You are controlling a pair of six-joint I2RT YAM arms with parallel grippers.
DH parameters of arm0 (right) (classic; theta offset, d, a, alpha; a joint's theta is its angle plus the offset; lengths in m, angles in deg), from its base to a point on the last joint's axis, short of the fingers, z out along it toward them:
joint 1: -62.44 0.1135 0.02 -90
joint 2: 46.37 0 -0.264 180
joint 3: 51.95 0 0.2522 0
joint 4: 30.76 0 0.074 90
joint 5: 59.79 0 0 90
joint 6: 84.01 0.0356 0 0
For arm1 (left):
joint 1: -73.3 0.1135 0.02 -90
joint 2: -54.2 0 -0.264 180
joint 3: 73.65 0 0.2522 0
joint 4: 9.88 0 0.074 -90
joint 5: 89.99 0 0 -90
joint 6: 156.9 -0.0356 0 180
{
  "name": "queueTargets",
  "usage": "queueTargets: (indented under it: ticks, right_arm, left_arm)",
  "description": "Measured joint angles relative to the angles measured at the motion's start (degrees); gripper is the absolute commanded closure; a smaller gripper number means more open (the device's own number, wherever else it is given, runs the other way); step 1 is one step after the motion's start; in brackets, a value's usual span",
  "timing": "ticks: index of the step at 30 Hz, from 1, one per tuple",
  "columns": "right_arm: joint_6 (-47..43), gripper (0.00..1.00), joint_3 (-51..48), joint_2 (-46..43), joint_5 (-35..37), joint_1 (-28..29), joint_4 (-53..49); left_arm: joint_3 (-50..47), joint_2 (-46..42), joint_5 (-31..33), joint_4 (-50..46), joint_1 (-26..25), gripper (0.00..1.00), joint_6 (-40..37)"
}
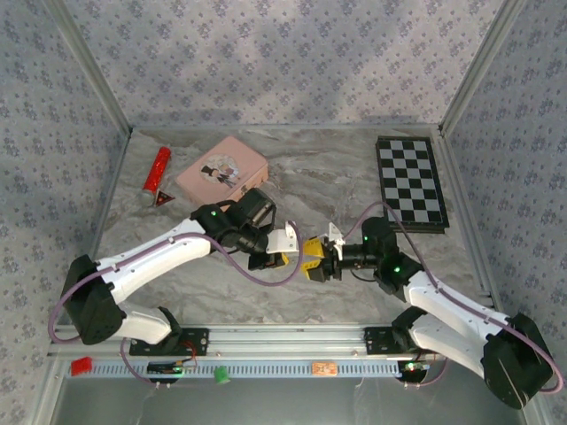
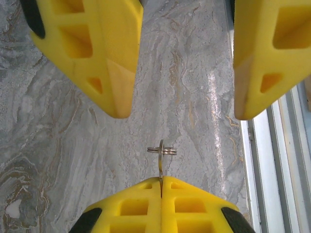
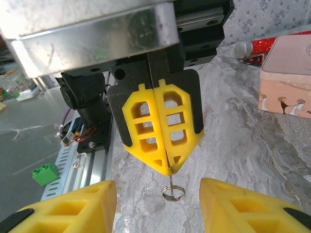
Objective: Unlock the padlock with the key
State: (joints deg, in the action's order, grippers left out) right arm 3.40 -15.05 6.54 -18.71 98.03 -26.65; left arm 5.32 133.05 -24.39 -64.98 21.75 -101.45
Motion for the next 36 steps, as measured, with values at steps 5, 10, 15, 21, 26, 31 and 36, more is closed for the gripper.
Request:
queueTargets:
  ticks: [5, 10, 15, 21, 26, 31, 36]
  right_arm:
    - [-0.04, 0.55, 0.50, 1.14, 0.02, 0.83, -0.07]
    - [-0.42, 0.59, 0.92, 2.89, 0.20, 2.08, -0.15]
    - [-0.66, 0.65, 1.53, 3.76, 0.70, 2.56, -0.33]
    - [-1.38, 0.67, 1.79, 4.52, 1.53, 2.86, -0.76]
    - [-1.29, 0.59, 1.77, 3.43, 2.89, 2.54, -0.96]
    - [-0.81, 0.60, 1.77, 0.96, 3.32, 2.40, 0.04]
    - [-0.59, 0.65, 1.77, 1.27, 4.17, 3.23, 0.44]
  left_arm:
    - [0.13, 0.00, 0.00, 0.02, 0.00, 0.99, -0.15]
    - [0.74, 0.00, 0.00, 0.50, 0.00, 0.99, -0.15]
    - [0.74, -0.02, -0.02, 0.61, -0.02, 0.99, -0.15]
    - [0.74, -0.09, -0.02, 0.66, -0.33, 0.99, -0.15]
    - [0.74, -0.11, 0.00, 0.83, -0.33, 0.99, -0.15]
    - [0.74, -0.11, 0.02, 0.83, -0.61, 0.99, -0.15]
    - [0.74, -0.11, 0.00, 0.85, -0.74, 0.99, -0.15]
